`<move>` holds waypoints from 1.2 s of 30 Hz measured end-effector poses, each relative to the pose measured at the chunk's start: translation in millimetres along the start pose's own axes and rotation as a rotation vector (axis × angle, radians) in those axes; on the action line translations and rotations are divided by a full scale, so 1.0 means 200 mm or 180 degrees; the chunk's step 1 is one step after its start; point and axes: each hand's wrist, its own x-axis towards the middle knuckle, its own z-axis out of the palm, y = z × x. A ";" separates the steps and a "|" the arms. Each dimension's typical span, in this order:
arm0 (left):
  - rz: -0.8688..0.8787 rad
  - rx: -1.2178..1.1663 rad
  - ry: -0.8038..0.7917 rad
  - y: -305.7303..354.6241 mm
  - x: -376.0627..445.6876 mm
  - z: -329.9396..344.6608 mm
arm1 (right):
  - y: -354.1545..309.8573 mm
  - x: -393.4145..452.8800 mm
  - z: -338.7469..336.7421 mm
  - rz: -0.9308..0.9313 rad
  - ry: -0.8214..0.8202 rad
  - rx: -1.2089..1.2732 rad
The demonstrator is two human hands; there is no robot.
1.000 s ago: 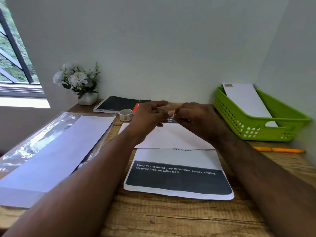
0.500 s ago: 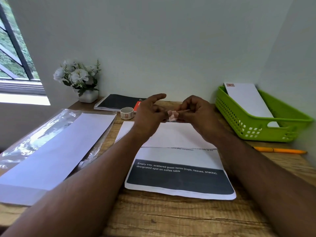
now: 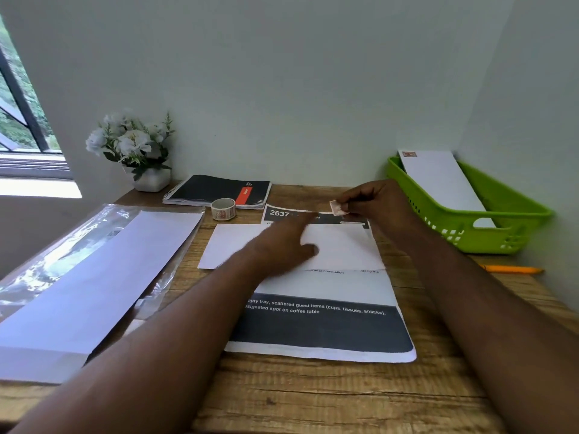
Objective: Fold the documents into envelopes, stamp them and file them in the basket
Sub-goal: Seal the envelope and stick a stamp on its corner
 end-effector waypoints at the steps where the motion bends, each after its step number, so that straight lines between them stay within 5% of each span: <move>1: -0.0031 0.0327 -0.0389 0.01 0.00 0.00 | 0.00 0.00 -0.03 -0.0033 0.0026 -0.0073; 3: -0.0132 0.0687 -0.0658 0.01 0.00 -0.02 | 0.01 0.01 -0.06 -0.0052 0.0054 -0.0254; 7: -0.0108 0.1013 -0.0178 0.03 -0.02 -0.06 | 0.01 0.00 -0.08 0.0038 -0.0085 -0.0399; 10: 0.0276 0.0734 -0.0093 0.06 -0.02 -0.01 | 0.03 0.00 -0.08 0.0176 -0.0172 -0.0542; 14: 0.0132 0.0684 -0.0289 0.07 -0.02 0.05 | 0.06 0.01 -0.11 0.0316 -0.0257 -0.0722; 24: 0.0271 0.0633 0.0344 0.09 0.02 0.10 | 0.12 -0.03 -0.13 0.0516 -0.0477 -0.0797; 36: 0.0378 0.0935 0.0051 0.06 0.03 0.15 | 0.15 -0.04 -0.15 0.0345 -0.0477 -0.1009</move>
